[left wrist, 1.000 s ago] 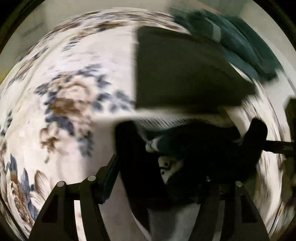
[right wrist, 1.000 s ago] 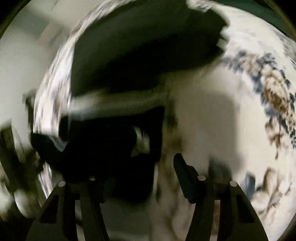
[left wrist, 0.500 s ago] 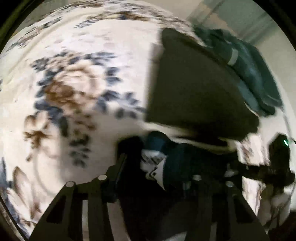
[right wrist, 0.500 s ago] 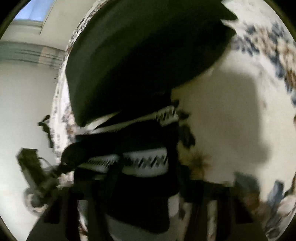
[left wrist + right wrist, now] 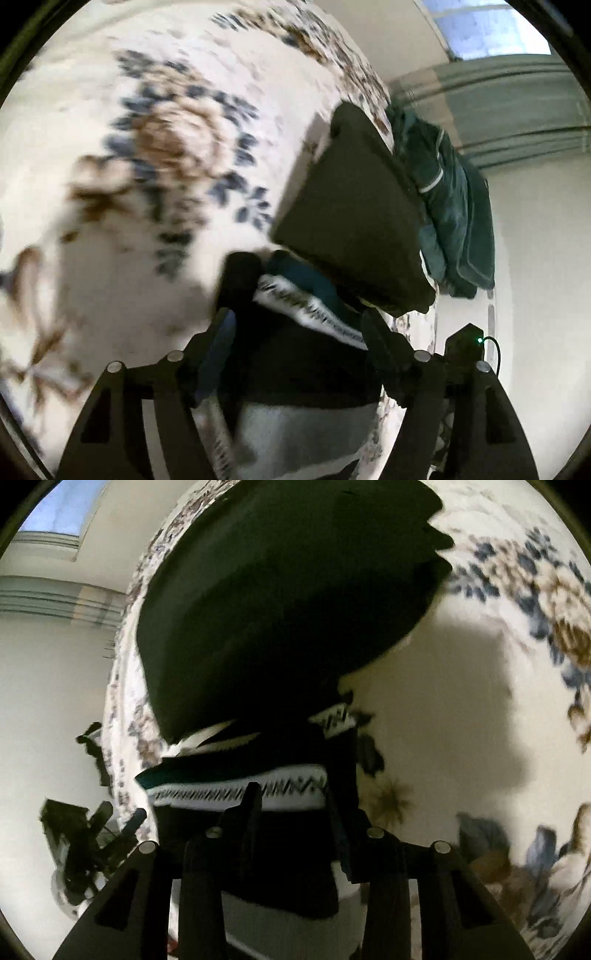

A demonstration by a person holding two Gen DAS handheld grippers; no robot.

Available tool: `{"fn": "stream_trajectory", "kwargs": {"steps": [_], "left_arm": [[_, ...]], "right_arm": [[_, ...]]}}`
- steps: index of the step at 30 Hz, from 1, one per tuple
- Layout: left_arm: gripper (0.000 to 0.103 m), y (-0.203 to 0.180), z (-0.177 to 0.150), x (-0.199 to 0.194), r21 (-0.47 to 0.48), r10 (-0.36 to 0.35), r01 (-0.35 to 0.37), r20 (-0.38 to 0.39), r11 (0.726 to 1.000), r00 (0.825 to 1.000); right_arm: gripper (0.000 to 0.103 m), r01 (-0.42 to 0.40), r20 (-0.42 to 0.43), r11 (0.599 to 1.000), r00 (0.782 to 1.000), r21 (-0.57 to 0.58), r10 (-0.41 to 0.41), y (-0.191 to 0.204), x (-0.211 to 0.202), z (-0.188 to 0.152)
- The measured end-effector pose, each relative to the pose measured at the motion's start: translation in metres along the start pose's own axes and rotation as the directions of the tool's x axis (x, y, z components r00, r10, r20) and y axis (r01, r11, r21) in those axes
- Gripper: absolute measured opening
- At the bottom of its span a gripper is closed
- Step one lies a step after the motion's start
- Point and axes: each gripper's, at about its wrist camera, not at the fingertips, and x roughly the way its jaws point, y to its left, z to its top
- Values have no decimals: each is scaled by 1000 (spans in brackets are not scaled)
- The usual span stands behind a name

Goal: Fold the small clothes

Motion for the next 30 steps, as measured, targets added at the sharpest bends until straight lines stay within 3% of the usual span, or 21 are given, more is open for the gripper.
{"fn": "stream_trajectory", "kwargs": {"steps": [4,8,9,10,11,15,17,20,21,22,23,24,26,30], "left_arm": [[69,-8,-11,19,115,124,-118,-43,986,991],[65,-15,10,71,193,230,-217,-48,957,972],[45,-19,15,78,223,243,-228,-39,948,969],[16,-24,19,84,253,257,-240,-35,937,966],[16,-29,22,86,277,273,-256,-27,926,962],[10,-29,25,70,275,244,-241,23,931,970],[11,-9,31,77,223,233,-224,-15,949,972],[23,2,31,69,150,157,-148,-49,977,986],[45,0,28,59,147,147,-140,-41,979,988],[66,-2,22,47,139,105,-100,-34,985,994],[70,-2,13,34,119,58,-55,-21,991,998],[70,-2,4,23,104,35,-34,-9,994,999],[70,1,-19,-1,69,3,-3,5,998,1000],[70,10,-84,-44,-3,29,-29,13,1000,999]], "right_arm": [[44,17,-44,999,999,-35,-19,6,16,-1],[44,43,-57,999,997,-11,-44,6,39,16],[43,45,-50,999,998,1,-45,6,43,21],[30,43,-39,999,998,1,-43,8,45,24],[17,59,-17,998,998,-16,-59,13,45,27],[13,78,48,995,996,-64,-75,30,37,26],[13,82,60,995,995,-63,-78,26,37,27],[20,53,-41,999,998,-5,-53,13,53,36],[24,29,-60,999,998,20,-28,9,52,39],[39,-1,-75,999,997,43,5,4,49,40],[57,-38,-90,997,995,63,44,-1,45,41],[62,-79,-103,993,991,86,87,-8,38,42],[70,-147,-138,982,977,120,163,-21,26,40],[79,-181,-216,972,954,147,210,-43,11,29]]}}
